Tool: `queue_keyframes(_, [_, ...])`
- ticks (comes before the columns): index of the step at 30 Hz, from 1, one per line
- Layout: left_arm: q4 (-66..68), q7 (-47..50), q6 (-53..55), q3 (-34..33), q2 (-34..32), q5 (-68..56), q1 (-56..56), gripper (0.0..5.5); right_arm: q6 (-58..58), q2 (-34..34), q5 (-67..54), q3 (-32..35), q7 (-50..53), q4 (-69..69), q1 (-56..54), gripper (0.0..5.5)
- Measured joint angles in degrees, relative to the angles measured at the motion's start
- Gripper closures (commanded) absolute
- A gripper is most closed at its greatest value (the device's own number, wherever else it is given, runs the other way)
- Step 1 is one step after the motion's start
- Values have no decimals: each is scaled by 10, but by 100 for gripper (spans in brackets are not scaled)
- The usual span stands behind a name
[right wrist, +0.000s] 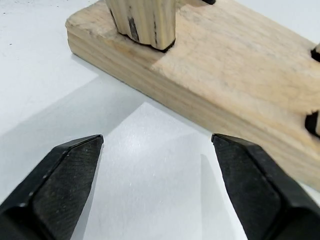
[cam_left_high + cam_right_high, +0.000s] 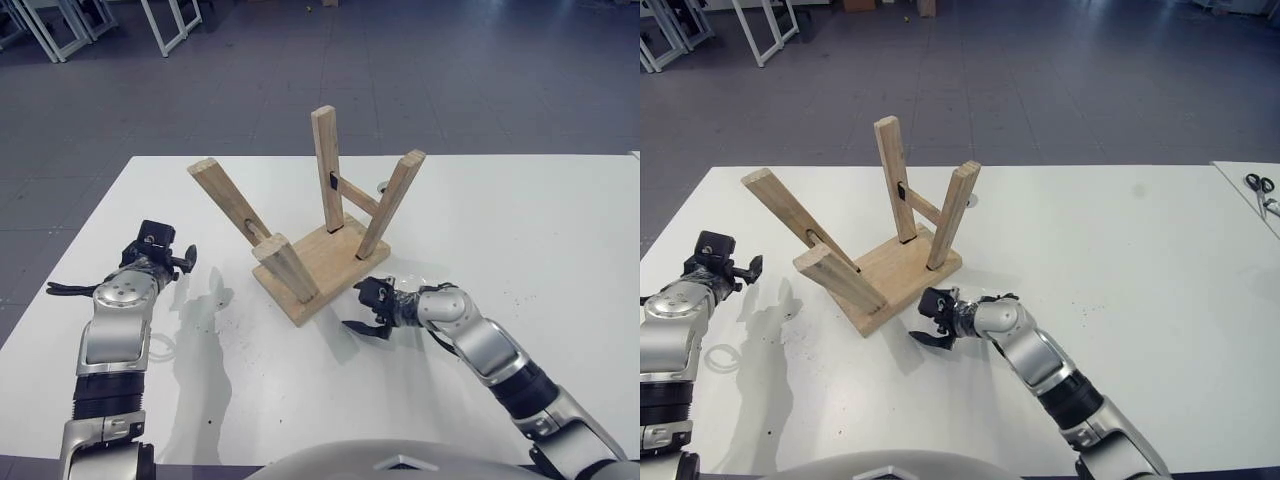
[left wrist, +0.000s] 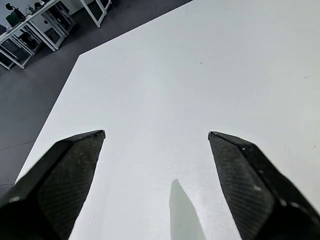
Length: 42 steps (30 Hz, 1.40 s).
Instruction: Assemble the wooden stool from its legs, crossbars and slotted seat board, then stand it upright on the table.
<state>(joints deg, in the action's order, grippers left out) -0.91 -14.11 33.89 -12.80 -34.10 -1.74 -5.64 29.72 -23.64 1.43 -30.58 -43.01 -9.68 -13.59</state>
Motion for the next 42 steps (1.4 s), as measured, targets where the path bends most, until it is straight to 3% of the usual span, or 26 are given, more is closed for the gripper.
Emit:
queue_keyframes(3, [-51, -44, -4, -36, 3, -50, 51, 168, 23, -53, -41, 53, -29, -54, 59, 149])
queue_keyframes(5, [-115, -139, -2, -53, -10, -113, 123, 142, 32, -109, -72, 115, -53, -66, 97, 146])
queue_keyframes(9, [-222, -307, 33, -95, -88, -208, 250, 72, 32, -183, -95, 207, -87, -12, 77, 79])
queue_keyframes(14, [-334, -367, 107, -72, -146, -319, 187, 57, 3, -167, -94, 216, -81, 51, 6, 76])
queue_keyframes(21, [-380, -345, 168, -58, -183, -408, 45, 57, -8, -150, -91, 213, -75, 82, -4, 76])
queue_keyframes(26, [-382, -304, 178, -26, -158, -442, -9, 134, -36, -133, -78, 212, -45, 86, -3, 76])
queue_keyframes(31, [-364, -356, 126, -4, -170, -416, 22, 211, -114, -100, -62, 240, 16, 128, -13, 76])
queue_keyframes(42, [-330, -363, 19, 54, -106, -384, -17, 382, -55, -108, -173, 311, -59, 164, -53, 76])
